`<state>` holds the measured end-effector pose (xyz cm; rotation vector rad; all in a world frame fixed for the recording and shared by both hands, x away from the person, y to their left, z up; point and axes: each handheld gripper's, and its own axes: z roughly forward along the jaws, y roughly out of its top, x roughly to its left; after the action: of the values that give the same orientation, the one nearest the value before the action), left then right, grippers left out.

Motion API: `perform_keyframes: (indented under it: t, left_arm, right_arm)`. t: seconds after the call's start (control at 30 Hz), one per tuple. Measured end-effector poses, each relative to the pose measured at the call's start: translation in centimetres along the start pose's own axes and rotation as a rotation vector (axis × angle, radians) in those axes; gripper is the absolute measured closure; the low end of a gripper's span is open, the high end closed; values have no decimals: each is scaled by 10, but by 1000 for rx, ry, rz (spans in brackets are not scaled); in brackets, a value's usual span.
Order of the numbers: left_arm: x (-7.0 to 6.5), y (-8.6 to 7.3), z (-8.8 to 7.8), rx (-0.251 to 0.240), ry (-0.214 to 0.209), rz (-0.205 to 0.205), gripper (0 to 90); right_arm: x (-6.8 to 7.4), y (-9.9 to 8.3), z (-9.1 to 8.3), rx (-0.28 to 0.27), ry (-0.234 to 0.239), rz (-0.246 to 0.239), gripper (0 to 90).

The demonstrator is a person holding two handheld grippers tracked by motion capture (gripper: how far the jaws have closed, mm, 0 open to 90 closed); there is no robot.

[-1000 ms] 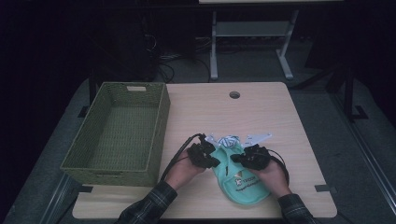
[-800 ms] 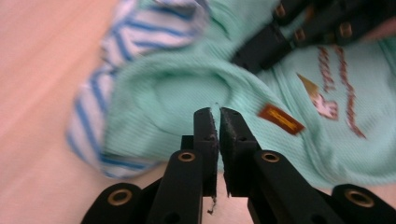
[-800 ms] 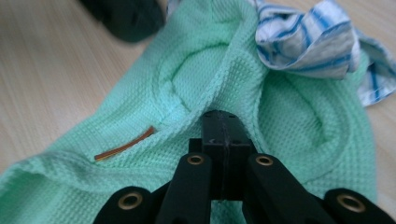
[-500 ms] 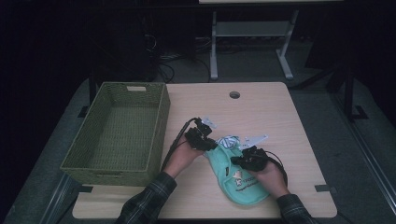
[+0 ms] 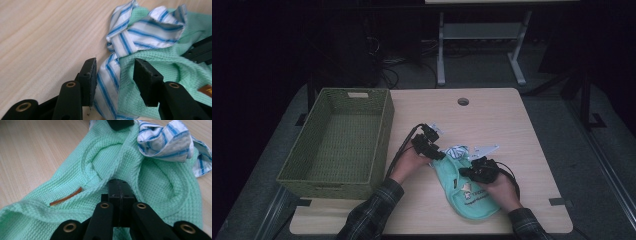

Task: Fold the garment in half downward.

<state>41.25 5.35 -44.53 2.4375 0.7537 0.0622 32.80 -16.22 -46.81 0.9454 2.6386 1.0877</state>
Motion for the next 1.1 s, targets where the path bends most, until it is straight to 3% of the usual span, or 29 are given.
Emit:
perform_keyframes:
  t: [0.3, 0.5, 0.67, 0.8, 0.87, 1.1]
  left_arm:
    - [-4, -5, 6, 5, -2, 17, 559]
    - [-4, -7, 6, -4, -49, 5, 778]
    - [-5, -7, 4, -8, -40, -3, 833]
    - [-6, -6, -5, -38, -48, -12, 840]
    - [-6, -5, -15, -49, -50, 5, 841]
    - [-15, 0, -36, -125, -74, -24, 844]
  right_arm:
    - [0, 0, 0, -1, -4, -4, 900]
    - [0, 0, 0, -1, -5, -4, 900]
    - [1, 0, 0, 0, -8, -4, 900]
    - [0, 0, 0, 1, -3, -5, 900]
    - [-1, 1, 1, 3, -3, -3, 900]
    - [-5, 5, 4, 0, -7, -12, 900]
